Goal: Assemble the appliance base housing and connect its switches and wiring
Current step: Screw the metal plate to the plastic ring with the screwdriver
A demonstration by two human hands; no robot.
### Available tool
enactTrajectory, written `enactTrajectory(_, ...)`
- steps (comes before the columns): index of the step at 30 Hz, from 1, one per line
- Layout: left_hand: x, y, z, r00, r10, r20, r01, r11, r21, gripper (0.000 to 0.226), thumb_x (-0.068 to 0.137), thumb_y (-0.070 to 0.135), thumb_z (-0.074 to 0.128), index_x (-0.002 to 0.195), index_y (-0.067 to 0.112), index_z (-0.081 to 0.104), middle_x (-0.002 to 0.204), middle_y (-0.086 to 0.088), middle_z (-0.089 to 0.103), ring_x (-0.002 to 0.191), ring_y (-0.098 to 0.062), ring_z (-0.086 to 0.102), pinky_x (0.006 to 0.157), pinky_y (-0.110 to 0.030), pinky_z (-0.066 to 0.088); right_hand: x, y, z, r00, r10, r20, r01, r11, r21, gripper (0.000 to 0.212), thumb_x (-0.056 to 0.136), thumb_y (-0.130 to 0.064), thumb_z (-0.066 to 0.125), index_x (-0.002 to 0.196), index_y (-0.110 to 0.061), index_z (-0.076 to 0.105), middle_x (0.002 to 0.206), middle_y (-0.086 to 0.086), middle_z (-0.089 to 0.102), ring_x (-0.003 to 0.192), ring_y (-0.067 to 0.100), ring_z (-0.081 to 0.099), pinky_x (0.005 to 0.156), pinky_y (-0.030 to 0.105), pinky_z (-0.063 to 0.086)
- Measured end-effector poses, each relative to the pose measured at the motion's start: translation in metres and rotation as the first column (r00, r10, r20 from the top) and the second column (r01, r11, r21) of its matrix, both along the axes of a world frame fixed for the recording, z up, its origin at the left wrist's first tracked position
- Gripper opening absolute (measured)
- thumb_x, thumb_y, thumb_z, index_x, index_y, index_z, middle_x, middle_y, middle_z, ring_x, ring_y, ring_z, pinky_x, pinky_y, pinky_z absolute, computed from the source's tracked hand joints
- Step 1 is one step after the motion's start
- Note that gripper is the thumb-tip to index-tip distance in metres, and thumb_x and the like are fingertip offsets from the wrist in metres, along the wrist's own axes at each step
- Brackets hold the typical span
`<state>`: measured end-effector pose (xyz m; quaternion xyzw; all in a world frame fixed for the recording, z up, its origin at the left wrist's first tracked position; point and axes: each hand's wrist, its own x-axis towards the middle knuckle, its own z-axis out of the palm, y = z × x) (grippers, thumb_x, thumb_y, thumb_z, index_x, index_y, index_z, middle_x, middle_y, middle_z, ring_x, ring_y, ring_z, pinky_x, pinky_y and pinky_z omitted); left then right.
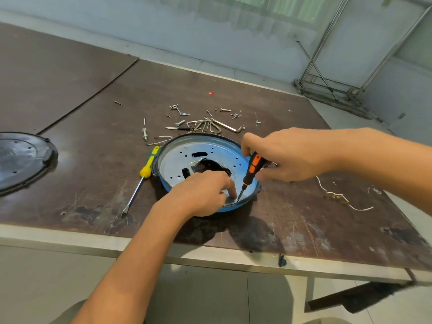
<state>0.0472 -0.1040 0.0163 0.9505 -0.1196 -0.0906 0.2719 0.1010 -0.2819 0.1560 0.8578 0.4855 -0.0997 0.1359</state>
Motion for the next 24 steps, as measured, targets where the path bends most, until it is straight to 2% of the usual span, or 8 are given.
enactTrajectory(3,0.0,0.0,0.0,1.0,-0.001,0.003,0.001,1.0,-0.001,0.039,0.089,0.017,0.048,0.111,0.042,0.068,0.144,0.014,0.049,0.125,-0.019,0.051,0.101,-0.046,0.048,0.001,0.002,0.002,0.994,0.071,0.083,-0.069,0.997,-0.03,0.027,0.096,-0.042,0.06,0.101,-0.033,0.035,0.072,-0.01,0.055,0.063,0.006,0.049,0.057,0.031,0.037)
enactTrajectory(6,0.0,-0.001,0.0,1.0,-0.004,0.011,0.003,1.0,0.005,0.039,0.089,0.018,0.047,0.111,0.042,0.068,0.143,0.014,0.05,0.124,-0.019,0.052,0.1,-0.047,0.049,0.001,0.0,-0.003,0.977,0.132,0.167,-0.147,0.986,0.077,0.026,0.093,-0.047,0.06,0.091,-0.029,0.041,0.058,-0.014,0.048,0.055,0.004,0.047,0.051,0.031,0.035)
enactTrajectory(9,-0.001,0.0,0.0,1.0,-0.004,0.009,0.004,1.0,-0.009,0.037,0.09,0.017,0.048,0.109,0.041,0.068,0.143,0.013,0.05,0.121,-0.019,0.054,0.099,-0.046,0.049,0.002,-0.002,-0.009,0.976,0.019,0.217,-0.05,0.989,0.14,0.046,0.093,-0.061,0.038,0.077,-0.02,0.053,0.055,-0.008,0.052,0.053,0.012,0.049,0.05,0.031,0.035)
enactTrajectory(12,-0.001,-0.001,0.001,1.0,-0.005,0.011,0.005,1.0,-0.016,0.036,0.091,0.016,0.048,0.108,0.041,0.068,0.143,0.013,0.05,0.123,-0.018,0.053,0.099,-0.046,0.049,0.005,-0.01,-0.011,0.968,-0.072,0.24,0.057,0.996,0.07,0.049,0.093,-0.066,0.036,0.093,-0.023,0.059,0.067,-0.008,0.06,0.063,0.013,0.057,0.056,0.032,0.041)
enactTrajectory(16,-0.001,-0.001,0.001,1.0,-0.005,0.009,0.005,1.0,-0.019,0.036,0.091,0.015,0.05,0.11,0.039,0.069,0.145,0.011,0.049,0.128,-0.019,0.05,0.102,-0.046,0.048,0.002,-0.016,-0.004,0.999,-0.033,0.037,0.031,0.998,0.055,0.023,0.097,-0.046,0.056,0.108,-0.033,0.041,0.063,-0.019,0.049,0.063,-0.001,0.049,0.055,0.021,0.032)
enactTrajectory(18,-0.001,-0.002,0.002,1.0,-0.002,0.004,0.002,1.0,-0.02,0.036,0.091,0.014,0.05,0.111,0.039,0.069,0.146,0.011,0.049,0.128,-0.019,0.05,0.103,-0.046,0.047,0.0,-0.013,-0.003,0.998,0.009,0.061,-0.012,0.999,0.048,0.024,0.096,-0.04,0.061,0.103,-0.035,0.039,0.062,-0.022,0.045,0.061,-0.003,0.047,0.054,0.019,0.03)
enactTrajectory(20,-0.002,-0.002,0.002,1.0,-0.002,0.009,0.002,1.0,-0.022,0.037,0.091,0.015,0.049,0.111,0.039,0.069,0.145,0.012,0.049,0.127,-0.018,0.051,0.103,-0.047,0.047,-0.001,-0.01,-0.007,0.993,0.005,0.119,-0.017,0.994,0.105,0.024,0.093,-0.048,0.062,0.094,-0.028,0.047,0.059,-0.018,0.048,0.055,0.0,0.047,0.05,0.023,0.031)
enactTrajectory(24,-0.003,-0.002,0.003,1.0,-0.004,0.004,0.004,1.0,-0.027,0.038,0.09,0.014,0.049,0.112,0.038,0.069,0.144,0.013,0.05,0.125,-0.017,0.052,0.102,-0.046,0.047,-0.004,-0.009,-0.019,0.976,-0.142,0.163,0.102,0.967,0.233,0.054,0.089,-0.064,0.053,0.068,-0.014,0.05,0.051,0.0,0.046,0.047,0.02,0.041,0.045,0.03,0.03)
